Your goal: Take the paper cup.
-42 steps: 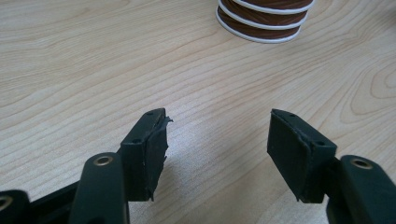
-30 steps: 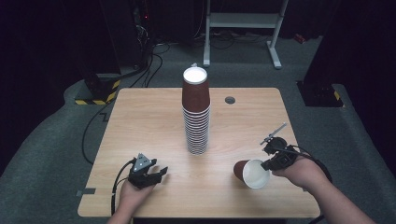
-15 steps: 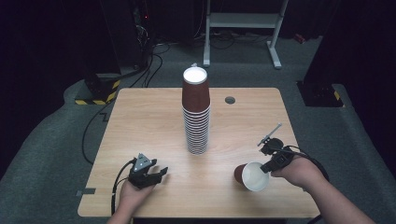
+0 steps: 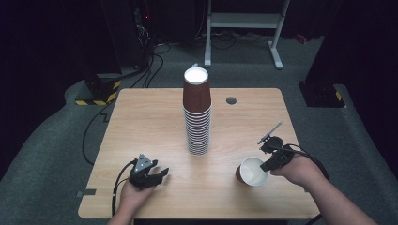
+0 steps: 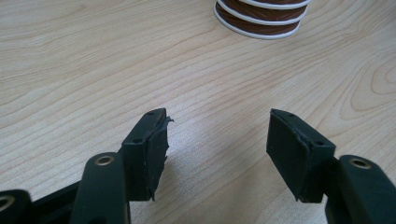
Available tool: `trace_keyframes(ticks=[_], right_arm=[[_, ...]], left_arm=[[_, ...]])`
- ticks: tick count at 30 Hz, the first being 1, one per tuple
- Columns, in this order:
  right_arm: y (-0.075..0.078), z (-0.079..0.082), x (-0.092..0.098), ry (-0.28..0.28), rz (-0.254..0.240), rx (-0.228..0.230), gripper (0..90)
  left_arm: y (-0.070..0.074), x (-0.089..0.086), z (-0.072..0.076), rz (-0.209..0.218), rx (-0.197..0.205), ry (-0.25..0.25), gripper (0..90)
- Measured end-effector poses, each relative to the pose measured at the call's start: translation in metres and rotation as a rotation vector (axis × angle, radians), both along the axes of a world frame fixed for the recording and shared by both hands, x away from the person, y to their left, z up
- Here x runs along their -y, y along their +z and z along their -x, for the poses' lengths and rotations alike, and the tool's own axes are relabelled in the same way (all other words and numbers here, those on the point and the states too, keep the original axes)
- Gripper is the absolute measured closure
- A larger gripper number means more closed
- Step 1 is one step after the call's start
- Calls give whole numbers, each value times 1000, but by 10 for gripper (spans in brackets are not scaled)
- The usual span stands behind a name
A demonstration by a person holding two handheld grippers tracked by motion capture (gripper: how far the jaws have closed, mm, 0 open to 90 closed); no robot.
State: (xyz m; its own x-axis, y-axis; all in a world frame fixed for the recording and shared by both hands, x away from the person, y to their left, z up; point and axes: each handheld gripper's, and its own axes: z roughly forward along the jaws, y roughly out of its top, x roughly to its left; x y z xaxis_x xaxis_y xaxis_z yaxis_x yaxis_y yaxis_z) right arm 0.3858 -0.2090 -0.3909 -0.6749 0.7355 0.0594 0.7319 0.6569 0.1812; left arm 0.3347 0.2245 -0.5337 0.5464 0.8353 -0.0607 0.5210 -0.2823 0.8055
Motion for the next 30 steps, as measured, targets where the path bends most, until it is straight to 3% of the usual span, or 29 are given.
trace_keyframes(ticks=[11,30], right_arm=[[1,-4,-3,-21,-5,31,698],[1,-7,-2,-41,-22,62,631]], left_arm=[[0,0,0,-4,1,0,388],[0,1,0,-14,-1,-2,388]])
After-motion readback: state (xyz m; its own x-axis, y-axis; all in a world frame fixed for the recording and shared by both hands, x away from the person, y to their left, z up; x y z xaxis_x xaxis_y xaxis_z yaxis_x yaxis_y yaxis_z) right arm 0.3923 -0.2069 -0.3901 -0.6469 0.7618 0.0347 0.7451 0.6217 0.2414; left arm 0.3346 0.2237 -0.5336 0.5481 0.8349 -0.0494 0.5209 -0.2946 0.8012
